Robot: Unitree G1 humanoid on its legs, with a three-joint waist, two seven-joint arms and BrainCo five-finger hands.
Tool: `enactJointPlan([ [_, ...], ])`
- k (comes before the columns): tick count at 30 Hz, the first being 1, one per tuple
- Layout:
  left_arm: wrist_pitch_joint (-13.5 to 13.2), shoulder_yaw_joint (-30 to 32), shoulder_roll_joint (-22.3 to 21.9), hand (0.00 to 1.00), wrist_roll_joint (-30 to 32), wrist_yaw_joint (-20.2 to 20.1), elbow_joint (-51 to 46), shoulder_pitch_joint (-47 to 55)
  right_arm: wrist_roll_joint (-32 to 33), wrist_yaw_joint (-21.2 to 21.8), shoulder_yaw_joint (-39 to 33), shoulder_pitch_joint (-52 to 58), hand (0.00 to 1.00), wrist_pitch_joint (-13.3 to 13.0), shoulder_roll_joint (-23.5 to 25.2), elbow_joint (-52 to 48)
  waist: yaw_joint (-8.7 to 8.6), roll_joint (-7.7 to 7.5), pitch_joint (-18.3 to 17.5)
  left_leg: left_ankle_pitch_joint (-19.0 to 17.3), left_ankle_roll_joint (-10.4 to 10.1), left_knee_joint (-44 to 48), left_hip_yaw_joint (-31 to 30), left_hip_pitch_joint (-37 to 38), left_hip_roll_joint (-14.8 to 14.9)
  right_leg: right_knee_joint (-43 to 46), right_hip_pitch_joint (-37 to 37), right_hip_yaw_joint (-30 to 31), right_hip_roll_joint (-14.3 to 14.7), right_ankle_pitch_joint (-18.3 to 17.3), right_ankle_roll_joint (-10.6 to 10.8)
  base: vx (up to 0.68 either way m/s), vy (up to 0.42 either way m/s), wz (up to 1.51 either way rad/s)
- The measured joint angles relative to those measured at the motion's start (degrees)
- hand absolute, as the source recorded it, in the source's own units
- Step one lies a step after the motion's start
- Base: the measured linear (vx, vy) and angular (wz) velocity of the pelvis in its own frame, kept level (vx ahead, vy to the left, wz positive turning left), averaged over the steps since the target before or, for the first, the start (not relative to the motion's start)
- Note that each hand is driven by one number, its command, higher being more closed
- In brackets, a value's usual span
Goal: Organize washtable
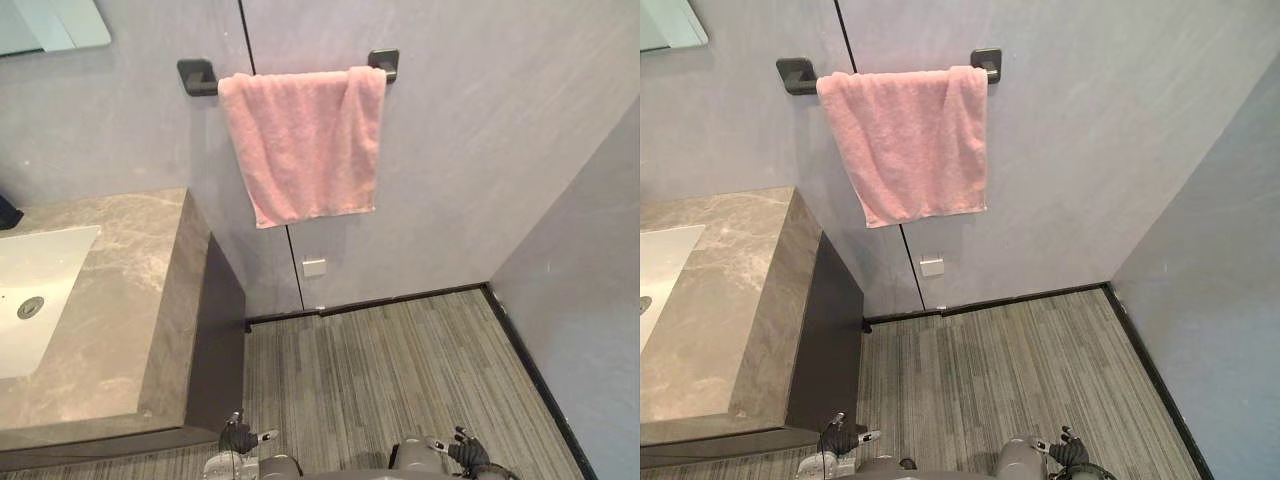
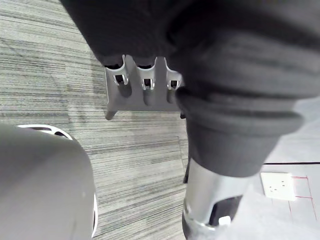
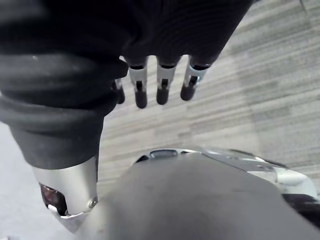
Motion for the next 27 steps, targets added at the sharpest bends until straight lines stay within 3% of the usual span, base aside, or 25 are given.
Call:
enactJointPlan([
  [1, 0.07, 0.02, -0.6, 0.0, 1.31, -0.03, 0.44, 0.31, 0.02, 0.05, 0.07, 0.17, 0.0, 0.01, -0.74, 0.13, 0.76, 1.47, -1.45, 1.87, 0.53, -2.22, -1.38, -0.71, 1.01, -5.34, 1.78, 4.72, 3.48, -1.22, 1.28, -0.11, -0.126, -0.16],
  [2, -0.04, 0.12, -0.61, 0.0, 1.42, -0.01, 0.27, 0.46, 0.03, 0.11, 0.11, -0.15, 0.0, -0.02, -0.77, 0.12, 0.76, 1.26, -1.56, 3.32, -0.06, -2.15, -1.23, -1.16, 0.81, -4.57, 1.73, 7.94, 3.35, -3.16, 0.56, -0.13, -0.169, 0.2],
  [3, -0.01, 0.02, 0.35, 0.0, 1.85, 0.02, -0.07, -0.24, 0.04, 0.26, 0.53, -0.3, 0.0, -0.18, 0.47, 0.75, 0.31, -1.27, -1.69, 4.28, -0.13, -1.26, -2.51, -3.5, -0.91, -6.62, 2.45, 12.05, 3.71, -7.17, 0.94, -0.17, -0.267, 0.58],
  [4, 0.14, -0.02, 0.95, 0.0, 1.92, 0.09, -0.18, -0.85, -0.06, 0.44, 0.63, -1.2, 0.0, -0.07, 0.28, 2.47, 0.58, -1.9, -1.62, 5.23, -0.46, -0.11, -3.98, -6.81, -0.92, -10.47, 2.74, 13.16, 4.48, -9.16, 0.44, -0.16, -0.207, 0.71],
  [5, 0.07, -0.13, 0.69, 0.0, 1.79, 0.08, -0.31, -0.97, -0.09, 0.47, 0.83, -1.69, 0.0, -0.04, 0.11, 2.76, 0.77, -1.4, -1.68, 6.03, -0.6, 0.08, -4.94, -8.59, -0.7, -12.44, 2.64, 12.87, 5.29, -9.46, -0.07, -0.28, -0.231, 0.76],
  [6, 0.07, -0.29, -0.07, 0.0, 1.36, 0.16, -0.54, -1.1, -0.05, 0.26, 1.62, -2.2, 0.0, -0.04, -0.38, 2.86, 0.82, -0.21, -1.26, 8.73, -0.36, -1.1, -7.48, -10.87, 0.22, -13.6, 1.61, 10.3, 6.76, -8.01, -1.14, -0.28, -0.178, 0.94],
  [8, 0.09, -0.67, -0.2, 0.0, 0.89, 0.35, -1.34, -1.05, -0.02, 0.17, 1.82, -2.29, 0.0, -0.05, -1.06, 2.86, 0.89, 0.36, -0.61, 14.35, -0.85, -6.41, -11.13, -11.33, 0.34, -13.24, 0.59, 6.11, 7.64, -7.43, -2.13, -0.28, -0.178, 1.2],
  [9, 0.04, -1.02, -0.35, 0.0, 0.49, 0.45, -1.47, -1.03, -0.01, 0.15, 1.82, -2.4, 0.0, -0.08, -1.58, 2.89, 1.14, 1.2, -0.07, 19.32, -1.38, -10.98, -12.34, -11.27, 0.67, -13.49, 0.65, 2.6, 8.38, -6.9, -3.29, -0.33, -0.136, 1.41],
  [10, -0.08, -0.98, -0.59, 0.0, 0.18, 0.75, -1.46, -1.16, -0.38, 0.2, 1.41, -2.48, 0.0, -0.17, -1.63, 3.46, 1.19, 1.17, 0.57, 19.58, -0.11, -12.94, -8.32, -11.74, 1.47, -14.79, 0.33, -2.06, 7.62, -5.62, -5.07, -0.36, -0.097, 1.45],
  [11, -0.07, -0.31, -0.55, 0.0, -0.17, 0.94, -1.53, -1.85, -0.69, 0.16, 0.61, -3.12, 0.0, -0.14, -1.33, 3.97, 1.16, 0.79, 1.07, 18.08, 1.67, -9.53, -4.68, -13.39, 2.05, -14.81, 0.32, -4.0, 6.75, -5.24, -5.42, -0.33, -0.04, 1.58],
  [12, 0.14, 0.75, -0.29, 0.0, -0.16, 1.56, -1.33, -3.38, -1.31, 0.14, -0.63, -3.45, 0.0, -0.11, -0.68, 3.92, 1.38, -0.45, 2.17, 13.72, 4.99, 1.4, 2.04, -15.52, 2.43, -14.88, 1.29, -7.62, 3.94, -4.71, -5.38, -0.28, -0.053, 1.54],
  [13, 0.11, 1.36, -0.34, 0.0, -0.15, 1.56, -1.19, -3.48, -1.95, 0.24, -1.25, -3.15, 0.0, -0.08, -1.05, 3.89, 1.29, -1.99, 3.0, 10.32, 6.52, 9.61, 4.61, -15.74, 2.6, -15.84, 2.74, -10.68, 2.16, -3.96, -5.0, -0.25, -0.051, 1.71],
  [15, -0.08, 2.89, -0.9, 0.0, -0.87, 1.57, -0.58, -2.93, -2.05, 0.31, -2.35, -1.97, 0.0, -0.08, -0.9, 3.9, 1.33, -1.44, 2.8, 3.81, 5.89, 21.49, 5.2, -13.8, 5.39, -19.43, 6.02, -15.89, 1.34, -1.79, -4.37, -0.2, 0.049, 1.5],
  [16, 0.03, 4.27, -0.96, 0.0, -1.35, 1.5, 0.57, -2.91, -2.06, 0.31, -3.49, -1.6, 0.0, -0.06, -0.91, 4.22, 1.62, -0.89, 2.52, 0.79, 5.17, 25.55, 5.41, -11.3, 8.45, -20.51, 7.22, -19.52, 0.81, -0.67, -3.85, -0.17, 0.187, 1.64],
  [18, 0.39, 8.06, -1.3, 0.0, -1.98, 1.44, 1.88, -2.91, -2.06, 0.39, -6.06, -2.03, 0.0, -0.08, -0.46, 6.35, 1.54, -1.08, 2.36, 0.14, 3.87, 25.89, 7.18, -7.56, 13.76, -20.19, 7.37, -23.67, -1.52, 0.44, -2.45, -0.11, 0.248, 1.53],
  [19, 0.62, 9.91, -1.58, 0.0, -2.38, 1.45, 2.31, -2.87, -2.05, 0.45, -8.93, -2.05, 0.0, -0.05, -0.46, 7.58, 1.36, -1.02, 2.24, 0.72, 3.08, 22.83, 9.91, -4.73, 16.83, -20.01, 7.8, -26.98, -3.84, 1.46, -0.76, -0.07, 0.362, 1.7],
  [20, 1.12, 10.99, -2.03, 0.0, -2.44, 1.37, 2.63, -2.21, -2.03, 0.44, -11.96, -1.95, 0.0, 0.16, -0.87, 9.09, 0.83, -0.39, 1.45, 4.24, 2.29, 16.51, 12.62, -2.1, 18.48, -20.11, 7.99, -30.18, -6.05, 2.8, 1.41, -0.05, 0.4, 1.78],
  [21, 1.24, 11.58, -2.25, 0.0, -2.51, 1.33, 2.74, -2.02, -2.03, 0.44, -13.4, -2.16, 0.0, 0.2, -1.05, 9.72, 0.53, 0.22, 1.05, 3.52, -2.01, 13.04, 12.73, -2.06, 17.21, -20.15, 8.13, -31.87, -7.23, 3.73, 2.49, -0.04, 0.482, 1.88],
  [22, 1.64, 11.83, -2.19, 0.0, -2.5, 1.26, 2.98, -1.76, -1.92, 0.47, -15.94, -2.38, 0.0, 0.2, -0.78, 11.34, 0.21, -0.29, 0.69, 1.94, -4.3, 8.8, 15.04, -2.0, 13.46, -22.9, 9.42, -34.8, -9.34, 6.66, 3.14, -0.02, 0.536, 1.78],
  [23, 1.67, 12.07, -1.02, 0.0, -2.52, 1.23, 3.07, -1.62, -1.71, 0.24, -18.37, -2.37, 0.0, 0.23, 0.42, 12.49, 0.52, -1.43, 0.72, 1.25, -4.14, 5.32, 14.14, -2.13, 9.7, -25.98, 11.39, -37.47, -10.74, 9.59, 2.45, -0.01, 0.647, 1.68],
  [26, 2.15, 13.78, 1.06, 0.0, -2.82, 1.25, 4.16, 0.46, -1.73, 0.59, -21.05, -1.92, 0.0, 1.23, 1.41, 13.05, 0.59, -2.92, 0.39, -0.84, -1.42, 6.65, 8.71, -3.36, 4.28, -24.53, 16.04, -40.4, -15.2, 13.95, 2.12, 0.05, 0.508, 1.35],
  [27, 2.13, 14.06, 1.11, 0.0, -3.15, 1.16, 4.51, 1.78, -1.74, 0.72, -21.99, -1.09, 0.0, 1.19, 1.41, 12.98, 0.5, -2.69, 0.52, -3.68, -0.07, 8.64, 5.56, -4.03, 1.9, -18.38, 17.44, -39.89, -19.1, 15.02, 1.06, 0.06, 0.466, 1.62],
])
